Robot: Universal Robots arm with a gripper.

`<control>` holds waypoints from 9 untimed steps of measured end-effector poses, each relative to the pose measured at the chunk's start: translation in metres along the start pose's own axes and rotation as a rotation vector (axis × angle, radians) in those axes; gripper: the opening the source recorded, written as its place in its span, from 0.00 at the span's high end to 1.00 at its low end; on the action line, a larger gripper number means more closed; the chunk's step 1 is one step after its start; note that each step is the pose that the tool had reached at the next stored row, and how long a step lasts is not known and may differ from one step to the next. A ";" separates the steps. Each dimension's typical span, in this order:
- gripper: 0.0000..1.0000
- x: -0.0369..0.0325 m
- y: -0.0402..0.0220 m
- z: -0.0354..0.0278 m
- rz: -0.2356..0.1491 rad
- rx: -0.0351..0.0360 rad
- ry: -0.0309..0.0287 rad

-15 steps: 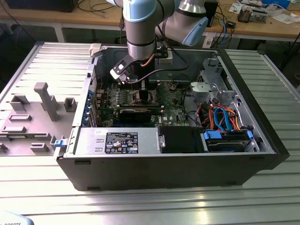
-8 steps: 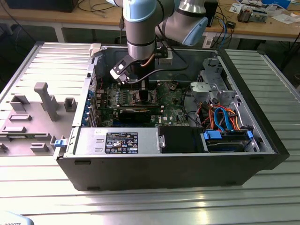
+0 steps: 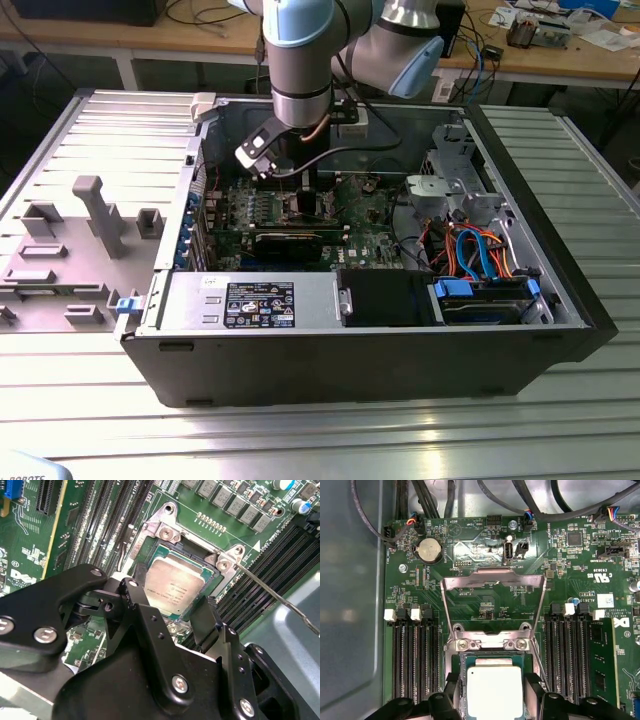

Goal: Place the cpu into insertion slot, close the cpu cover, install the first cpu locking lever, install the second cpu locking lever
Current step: 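Place the cpu into insertion slot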

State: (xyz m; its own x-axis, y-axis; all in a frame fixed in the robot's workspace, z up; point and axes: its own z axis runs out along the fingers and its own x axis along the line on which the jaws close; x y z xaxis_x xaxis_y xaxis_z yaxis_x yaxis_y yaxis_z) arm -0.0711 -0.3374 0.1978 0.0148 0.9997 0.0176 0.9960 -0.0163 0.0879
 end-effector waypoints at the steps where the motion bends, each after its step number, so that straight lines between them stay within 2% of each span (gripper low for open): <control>1: 0.38 0.0000 0.0000 0.0002 0.000 0.0001 0.0005; 6: 0.38 0.0000 -0.0001 0.0009 0.000 0.0002 0.0008; 7: 0.37 0.0000 -0.0001 0.0011 0.000 0.0001 0.0009; 8: 0.31 0.0000 -0.0001 0.0013 0.000 0.0000 0.0010; 9: 0.31 0.0000 -0.0001 0.0013 0.000 0.0001 0.0009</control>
State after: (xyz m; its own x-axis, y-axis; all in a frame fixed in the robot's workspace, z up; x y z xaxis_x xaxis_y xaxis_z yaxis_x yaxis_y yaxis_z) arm -0.0711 -0.3374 0.1965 0.0150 0.9997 0.0185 0.9960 -0.0166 0.0878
